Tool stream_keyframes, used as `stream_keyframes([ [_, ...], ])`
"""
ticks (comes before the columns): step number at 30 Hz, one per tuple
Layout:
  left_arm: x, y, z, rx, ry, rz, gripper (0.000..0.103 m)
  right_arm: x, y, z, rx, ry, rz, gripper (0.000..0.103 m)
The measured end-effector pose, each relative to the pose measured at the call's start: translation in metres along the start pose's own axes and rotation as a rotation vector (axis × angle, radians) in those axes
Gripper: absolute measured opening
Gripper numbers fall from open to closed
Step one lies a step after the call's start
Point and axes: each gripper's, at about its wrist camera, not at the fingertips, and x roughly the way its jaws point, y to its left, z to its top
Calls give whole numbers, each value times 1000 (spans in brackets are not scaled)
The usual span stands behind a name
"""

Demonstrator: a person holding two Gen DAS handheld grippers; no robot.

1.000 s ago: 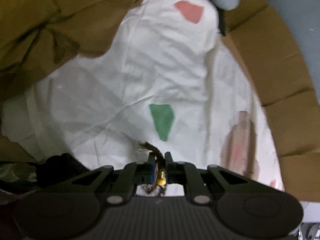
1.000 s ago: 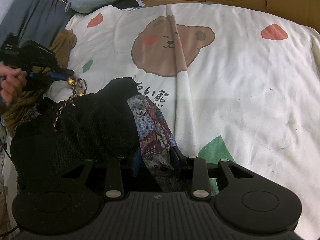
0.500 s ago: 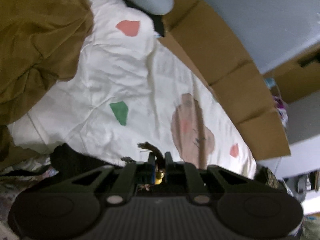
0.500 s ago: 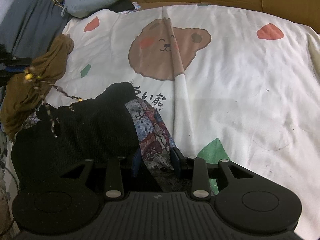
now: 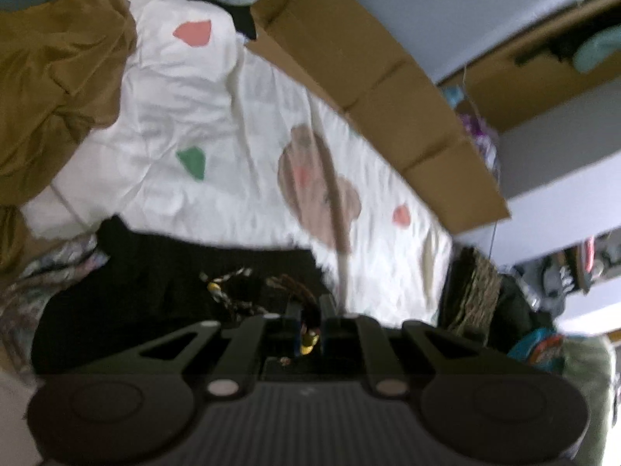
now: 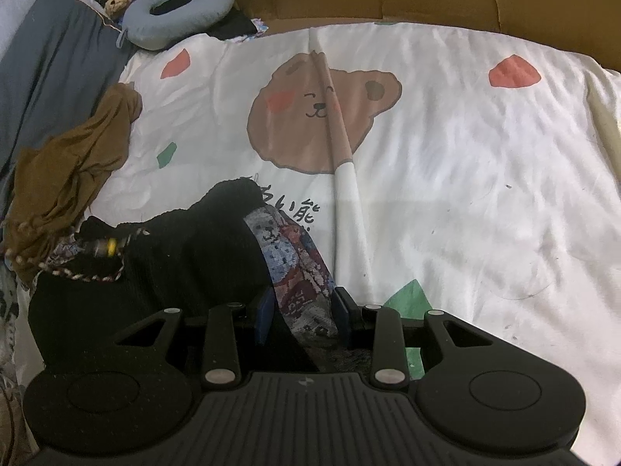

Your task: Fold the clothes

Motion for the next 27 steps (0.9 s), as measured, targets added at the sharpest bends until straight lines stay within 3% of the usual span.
stream_keyframes([
  [8,-3,-3,-29,8,107,-16,9,-5,-4,1,15,-16,0,40],
  [10,2,0,-34,-5,141,-13,14,-6,-3,4,14,-25,2,40],
  [15,3,1,-31,17,122,25,36,-8,-2,8,11,-37,4,40],
  [27,53,-16,1,138,106,60,44,-11,-4,5,15,-38,0,40],
])
